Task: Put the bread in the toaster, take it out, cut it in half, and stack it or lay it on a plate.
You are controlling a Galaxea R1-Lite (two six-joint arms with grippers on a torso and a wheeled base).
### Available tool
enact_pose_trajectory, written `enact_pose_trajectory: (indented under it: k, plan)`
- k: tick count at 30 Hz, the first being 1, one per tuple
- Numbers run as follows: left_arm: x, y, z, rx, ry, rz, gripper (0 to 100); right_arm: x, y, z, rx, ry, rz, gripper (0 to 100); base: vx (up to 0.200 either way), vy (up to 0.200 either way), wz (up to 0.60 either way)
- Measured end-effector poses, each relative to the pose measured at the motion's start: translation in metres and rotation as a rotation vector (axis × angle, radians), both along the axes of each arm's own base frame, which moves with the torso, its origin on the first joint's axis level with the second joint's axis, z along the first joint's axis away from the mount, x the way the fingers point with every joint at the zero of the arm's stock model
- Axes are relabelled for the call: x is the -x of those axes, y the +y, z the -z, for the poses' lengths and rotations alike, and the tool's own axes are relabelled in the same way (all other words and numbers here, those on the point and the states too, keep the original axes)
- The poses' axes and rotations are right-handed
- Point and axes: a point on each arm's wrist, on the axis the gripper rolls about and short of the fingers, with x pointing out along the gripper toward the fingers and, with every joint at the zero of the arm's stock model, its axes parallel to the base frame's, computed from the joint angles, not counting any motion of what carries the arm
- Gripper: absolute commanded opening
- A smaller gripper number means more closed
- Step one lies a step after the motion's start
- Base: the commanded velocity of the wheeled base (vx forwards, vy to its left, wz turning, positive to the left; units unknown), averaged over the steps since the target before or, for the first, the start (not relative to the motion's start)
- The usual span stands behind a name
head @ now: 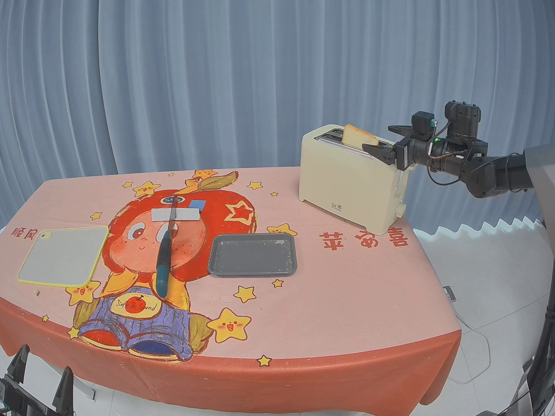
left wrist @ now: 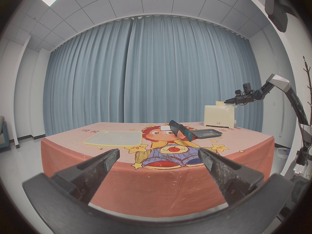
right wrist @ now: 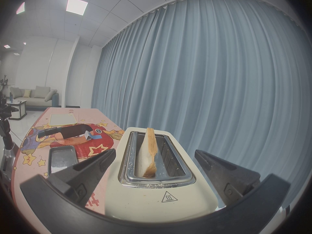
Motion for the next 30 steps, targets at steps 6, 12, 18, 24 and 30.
enact_pose_trajectory:
  k: [6,12,18,24,30]
  plan:
    - [0.0,0.0,0.0,0.0,0.0,0.0,100,0.0,0.0,-0.001,0.0,-0.003,0.0,100,0.0,0.0,0.0]
    - [0.0,0.0,0.0,0.0,0.0,0.0,100,0.001,0.0,-0.002,-0.001,-0.005,-0.001,100,0.0,0.0,0.0]
    - [0.0,0.0,0.0,0.0,0.0,0.0,100,0.004,-0.004,-0.007,-0.003,-0.013,0.006,100,0.0,0.0,0.0]
    - [0.0,0.0,0.0,0.0,0.0,0.0,100,0.012,-0.007,-0.012,-0.004,-0.011,0.011,100,0.0,0.0,0.0]
    - [0.0,0.0,0.0,0.0,0.0,0.0,100,0.028,-0.009,-0.018,-0.003,0.0,0.011,100,0.0,0.0,0.0]
